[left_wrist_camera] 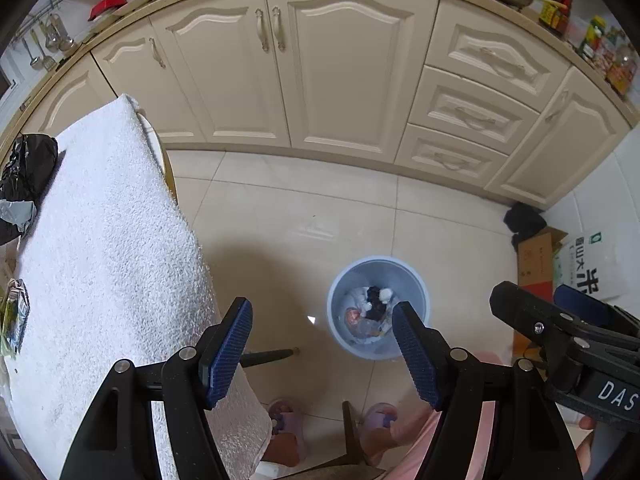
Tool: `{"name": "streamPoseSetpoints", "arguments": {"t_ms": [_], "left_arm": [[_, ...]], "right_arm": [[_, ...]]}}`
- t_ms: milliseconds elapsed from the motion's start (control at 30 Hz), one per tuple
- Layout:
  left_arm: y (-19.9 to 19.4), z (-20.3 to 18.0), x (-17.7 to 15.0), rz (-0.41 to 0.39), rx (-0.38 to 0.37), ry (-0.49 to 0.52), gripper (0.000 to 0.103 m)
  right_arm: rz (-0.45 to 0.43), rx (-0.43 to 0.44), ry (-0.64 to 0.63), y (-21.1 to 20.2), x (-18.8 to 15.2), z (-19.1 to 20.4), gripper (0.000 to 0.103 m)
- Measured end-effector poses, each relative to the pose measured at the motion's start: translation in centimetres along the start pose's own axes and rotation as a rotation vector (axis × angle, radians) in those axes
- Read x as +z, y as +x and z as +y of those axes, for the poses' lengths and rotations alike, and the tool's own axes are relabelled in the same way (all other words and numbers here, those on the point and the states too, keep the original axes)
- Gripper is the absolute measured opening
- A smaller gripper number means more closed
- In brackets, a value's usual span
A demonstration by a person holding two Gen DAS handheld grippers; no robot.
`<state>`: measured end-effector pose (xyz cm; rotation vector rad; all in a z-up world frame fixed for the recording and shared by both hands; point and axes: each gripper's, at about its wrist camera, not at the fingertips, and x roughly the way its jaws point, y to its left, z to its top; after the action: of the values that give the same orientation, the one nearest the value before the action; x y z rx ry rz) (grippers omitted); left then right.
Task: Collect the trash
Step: 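Carry tissue and potato to the blue bucket and open both grippers over it, then move both open tools back over the table toward the remaining trash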
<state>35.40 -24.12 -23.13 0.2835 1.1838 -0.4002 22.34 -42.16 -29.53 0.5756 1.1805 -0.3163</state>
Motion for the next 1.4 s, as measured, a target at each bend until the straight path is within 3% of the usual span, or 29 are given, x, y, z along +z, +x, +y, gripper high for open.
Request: {"name": "streamPoseSetpoints", "arguments": {"t_ms": [400,767,1100,1400], "left_arm": [[-3.2,2.4,-2.1,-0.046,-0.012,-0.05,0.068],[-7.6,6.9,-5.7,-0.102,-0.003,-0.143,0.069],[-12.1,14.8,-11.4,-0.145,0.058,-0.314,0.07],[-16.4,21.3,-17.2,-0.173,0.12,-0.473,0.07]], "right_arm": [[-0.039,-0.013,-0.011,-2.2,-1.3,1.0,0.099],[-0.062,-0.004,-0.102,-3.7,-2.7,5.5,0.099],[-0.059,0.02,-0.238,-3.4,-5.5,12.9,0.099],[-0.02,0.075,-0.413,-1.7,-9.0,21.9,0.099]]}}
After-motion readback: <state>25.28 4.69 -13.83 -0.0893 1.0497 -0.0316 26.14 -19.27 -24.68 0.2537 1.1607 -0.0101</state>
